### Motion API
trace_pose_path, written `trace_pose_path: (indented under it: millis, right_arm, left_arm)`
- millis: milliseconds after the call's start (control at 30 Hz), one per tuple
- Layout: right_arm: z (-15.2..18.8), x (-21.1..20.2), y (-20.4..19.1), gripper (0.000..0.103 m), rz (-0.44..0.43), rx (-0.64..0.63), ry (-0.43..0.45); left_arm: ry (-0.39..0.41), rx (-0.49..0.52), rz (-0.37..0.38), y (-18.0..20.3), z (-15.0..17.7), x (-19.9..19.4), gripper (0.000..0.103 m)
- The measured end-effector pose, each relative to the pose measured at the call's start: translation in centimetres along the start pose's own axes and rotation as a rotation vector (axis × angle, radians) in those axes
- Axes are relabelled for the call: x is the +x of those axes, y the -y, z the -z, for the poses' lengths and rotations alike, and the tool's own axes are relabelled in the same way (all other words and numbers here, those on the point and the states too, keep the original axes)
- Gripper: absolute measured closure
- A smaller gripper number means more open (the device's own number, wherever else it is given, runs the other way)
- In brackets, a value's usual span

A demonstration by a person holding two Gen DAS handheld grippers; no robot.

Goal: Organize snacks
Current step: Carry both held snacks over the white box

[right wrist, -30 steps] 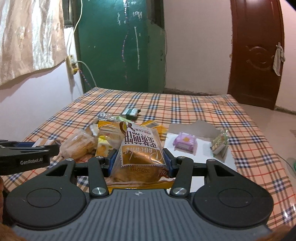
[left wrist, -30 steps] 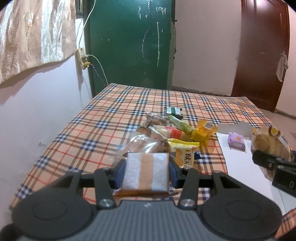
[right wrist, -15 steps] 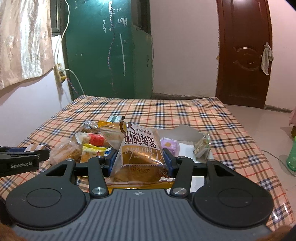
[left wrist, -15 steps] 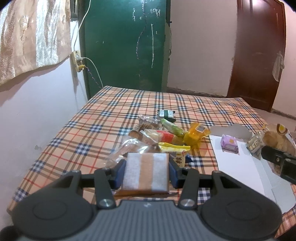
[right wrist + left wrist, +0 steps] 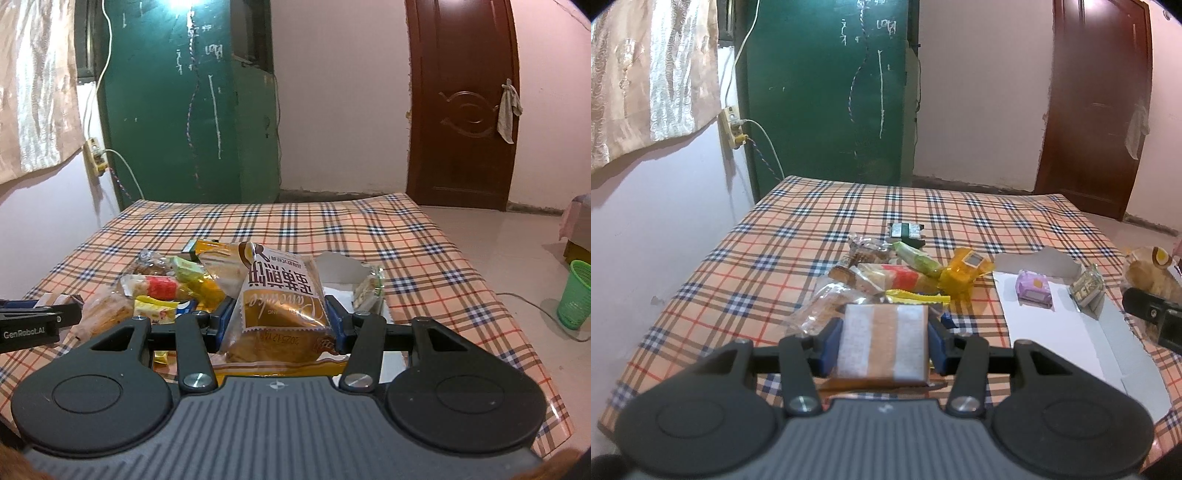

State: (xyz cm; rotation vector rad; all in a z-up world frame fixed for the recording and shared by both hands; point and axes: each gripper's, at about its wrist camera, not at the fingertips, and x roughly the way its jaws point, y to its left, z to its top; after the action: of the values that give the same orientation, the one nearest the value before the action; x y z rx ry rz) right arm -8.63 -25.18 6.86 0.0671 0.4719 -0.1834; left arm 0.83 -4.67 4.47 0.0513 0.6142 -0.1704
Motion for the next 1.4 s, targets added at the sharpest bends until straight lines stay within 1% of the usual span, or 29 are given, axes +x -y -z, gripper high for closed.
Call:
trace_pose_path:
  millis: [267, 567, 1000, 1100, 1400]
  right_arm:
    - [0.0, -0.7, 0.7, 0.042, 0.031, 0.016, 0.009]
    - [0.1, -1.5, 2.2, 0.042, 0.068, 0.042, 0.016]
    - [0.2, -2.2, 4.5, 0.042, 0.118, 0.081, 0.016]
    - [0.3, -2.5, 4.8, 0.042, 0.13, 0.089, 0.013]
    - [0.5, -2.0, 6.3, 0.041, 0.152, 0.107, -0.009]
  left_arm:
    - [0.003, 0.008, 0.012, 0.9, -0.2, 0.2, 0.056]
    - [-0.004, 0.023, 0.046, 2.6, -0.5, 0.6, 0.056]
    - [-0.018, 0.059, 0.125, 6.0, -0.9, 1.3, 0.056]
    - [-0.032, 0.05, 0.163, 6.6, -1.0, 1.7, 0.056]
    - [-0.048, 0.083, 0.203, 9.3, -1.0, 3.3, 0.056]
